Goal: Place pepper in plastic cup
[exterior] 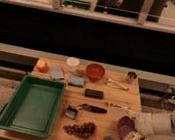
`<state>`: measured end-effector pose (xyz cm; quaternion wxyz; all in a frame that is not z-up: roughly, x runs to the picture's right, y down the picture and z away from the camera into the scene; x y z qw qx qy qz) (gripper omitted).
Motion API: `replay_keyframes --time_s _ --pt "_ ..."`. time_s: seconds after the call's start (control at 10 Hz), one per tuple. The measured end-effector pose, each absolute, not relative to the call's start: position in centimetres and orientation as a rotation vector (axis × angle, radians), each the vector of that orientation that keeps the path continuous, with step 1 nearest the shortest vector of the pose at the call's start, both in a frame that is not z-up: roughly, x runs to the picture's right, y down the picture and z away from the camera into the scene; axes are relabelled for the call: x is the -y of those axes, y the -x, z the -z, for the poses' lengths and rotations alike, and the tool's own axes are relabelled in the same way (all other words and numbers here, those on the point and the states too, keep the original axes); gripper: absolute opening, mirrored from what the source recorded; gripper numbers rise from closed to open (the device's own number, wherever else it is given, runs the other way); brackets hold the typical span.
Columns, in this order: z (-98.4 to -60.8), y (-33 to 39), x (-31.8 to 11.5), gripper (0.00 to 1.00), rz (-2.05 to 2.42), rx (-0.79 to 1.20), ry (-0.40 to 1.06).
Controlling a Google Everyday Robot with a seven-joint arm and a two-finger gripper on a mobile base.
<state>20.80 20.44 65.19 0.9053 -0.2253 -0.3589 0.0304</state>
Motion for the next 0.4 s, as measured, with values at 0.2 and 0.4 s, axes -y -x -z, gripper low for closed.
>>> replay_keyframes --time_s 0.2,0.4 --pt "-65.3 -21.0 -20.3 0.8 -0.007 0.559 0.45" --pt "-64.3 -21.6 -20.2 0.8 -0.004 0.506 0.422"
